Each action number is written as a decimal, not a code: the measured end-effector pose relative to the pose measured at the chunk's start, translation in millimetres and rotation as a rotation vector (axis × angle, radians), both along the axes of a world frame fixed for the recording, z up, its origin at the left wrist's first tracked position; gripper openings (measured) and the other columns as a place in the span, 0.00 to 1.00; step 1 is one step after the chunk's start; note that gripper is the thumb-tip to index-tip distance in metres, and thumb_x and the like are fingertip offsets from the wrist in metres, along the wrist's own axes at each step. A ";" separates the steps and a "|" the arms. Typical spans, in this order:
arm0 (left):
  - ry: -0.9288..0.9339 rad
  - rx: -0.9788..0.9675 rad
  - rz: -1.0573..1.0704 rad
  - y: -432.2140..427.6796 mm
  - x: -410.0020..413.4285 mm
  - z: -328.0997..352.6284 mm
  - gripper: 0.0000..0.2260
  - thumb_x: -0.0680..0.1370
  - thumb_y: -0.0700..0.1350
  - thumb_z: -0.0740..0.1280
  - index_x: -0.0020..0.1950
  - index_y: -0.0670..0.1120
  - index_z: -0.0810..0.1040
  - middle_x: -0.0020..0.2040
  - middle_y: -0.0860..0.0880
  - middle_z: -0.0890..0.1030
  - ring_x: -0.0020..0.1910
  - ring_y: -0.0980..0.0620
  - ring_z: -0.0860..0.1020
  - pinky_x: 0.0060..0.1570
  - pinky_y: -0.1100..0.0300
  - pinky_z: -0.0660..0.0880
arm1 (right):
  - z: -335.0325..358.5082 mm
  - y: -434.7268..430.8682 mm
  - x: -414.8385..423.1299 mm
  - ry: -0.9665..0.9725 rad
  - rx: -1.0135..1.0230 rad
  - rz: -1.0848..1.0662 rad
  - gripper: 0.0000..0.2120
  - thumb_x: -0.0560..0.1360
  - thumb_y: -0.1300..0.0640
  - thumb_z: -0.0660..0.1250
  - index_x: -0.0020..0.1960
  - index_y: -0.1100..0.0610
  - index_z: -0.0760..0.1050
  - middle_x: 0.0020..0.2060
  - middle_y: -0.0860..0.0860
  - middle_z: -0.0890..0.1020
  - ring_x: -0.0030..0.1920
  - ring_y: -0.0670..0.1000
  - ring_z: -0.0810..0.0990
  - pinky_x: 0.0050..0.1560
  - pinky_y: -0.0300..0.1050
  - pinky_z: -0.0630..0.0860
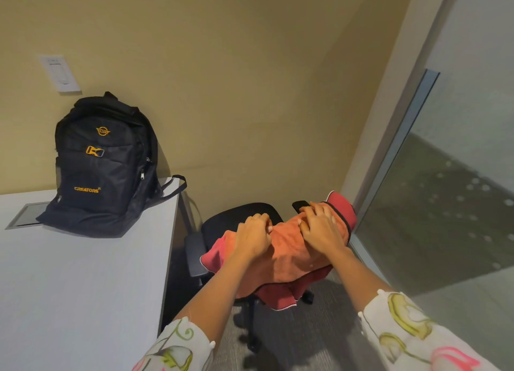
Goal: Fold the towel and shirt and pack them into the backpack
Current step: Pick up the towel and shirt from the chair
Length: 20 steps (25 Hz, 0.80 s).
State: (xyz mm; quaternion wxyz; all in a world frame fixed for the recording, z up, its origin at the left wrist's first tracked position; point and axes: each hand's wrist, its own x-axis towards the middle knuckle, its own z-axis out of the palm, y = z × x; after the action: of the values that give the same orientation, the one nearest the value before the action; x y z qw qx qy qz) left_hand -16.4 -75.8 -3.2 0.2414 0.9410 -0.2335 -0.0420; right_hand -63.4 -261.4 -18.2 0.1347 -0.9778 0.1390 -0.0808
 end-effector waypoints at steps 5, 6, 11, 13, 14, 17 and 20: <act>0.073 -0.133 0.079 6.4 8.6 20.6 0.05 0.80 0.46 0.61 0.50 0.49 0.76 0.46 0.50 0.81 0.46 0.47 0.78 0.41 0.55 0.69 | 9.3 -3.2 10.8 -0.132 -0.024 -0.047 0.15 0.81 0.53 0.58 0.63 0.56 0.74 0.66 0.55 0.74 0.67 0.56 0.68 0.64 0.55 0.68; 0.084 -0.150 0.074 7.8 12.5 22.6 0.05 0.79 0.47 0.61 0.48 0.50 0.76 0.45 0.51 0.81 0.45 0.47 0.78 0.40 0.55 0.70 | 10.1 -4.5 12.6 -0.145 -0.024 -0.053 0.14 0.81 0.53 0.58 0.63 0.56 0.75 0.65 0.55 0.74 0.67 0.56 0.69 0.63 0.55 0.68; 0.123 -0.230 0.055 10.7 31.6 41.0 0.04 0.77 0.45 0.64 0.42 0.50 0.74 0.38 0.51 0.79 0.42 0.46 0.79 0.44 0.50 0.76 | 16.3 -9.9 20.0 -0.207 -0.036 -0.121 0.13 0.81 0.55 0.59 0.60 0.56 0.77 0.60 0.54 0.78 0.62 0.57 0.72 0.57 0.55 0.71; 0.120 -0.347 0.113 10.6 38.8 52.8 0.04 0.77 0.43 0.64 0.43 0.48 0.76 0.39 0.49 0.80 0.45 0.43 0.79 0.45 0.52 0.74 | 17.6 -12.9 20.8 -0.227 -0.040 -0.134 0.12 0.80 0.56 0.60 0.59 0.56 0.77 0.57 0.54 0.79 0.59 0.57 0.73 0.55 0.55 0.71; 0.117 -0.415 0.160 11.0 44.0 59.6 0.04 0.78 0.43 0.63 0.46 0.46 0.77 0.42 0.47 0.81 0.48 0.43 0.79 0.47 0.53 0.73 | 18.0 -14.4 20.6 -0.235 -0.044 -0.131 0.12 0.79 0.56 0.60 0.58 0.56 0.78 0.56 0.54 0.79 0.59 0.57 0.73 0.55 0.54 0.71; 0.065 -0.546 0.286 17.1 61.8 86.8 0.08 0.81 0.42 0.61 0.53 0.41 0.78 0.50 0.40 0.82 0.53 0.42 0.79 0.50 0.53 0.71 | 19.2 -16.7 21.5 -0.249 -0.017 -0.121 0.10 0.78 0.56 0.61 0.56 0.57 0.78 0.54 0.54 0.79 0.57 0.58 0.73 0.54 0.54 0.71; -0.026 -0.574 0.323 28.7 72.6 115.9 0.09 0.82 0.42 0.59 0.56 0.39 0.76 0.53 0.40 0.81 0.55 0.42 0.77 0.48 0.57 0.67 | 20.5 -13.7 25.4 -0.161 0.017 -0.066 0.10 0.78 0.56 0.62 0.53 0.57 0.80 0.52 0.55 0.80 0.59 0.58 0.72 0.54 0.54 0.72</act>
State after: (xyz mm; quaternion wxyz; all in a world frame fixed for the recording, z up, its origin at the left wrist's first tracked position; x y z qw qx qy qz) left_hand 56.2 -47.1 112.7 0.4971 0.8600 -0.0865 0.0762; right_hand -38.0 -275.1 2.3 0.1511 -0.9619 0.1604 -0.1622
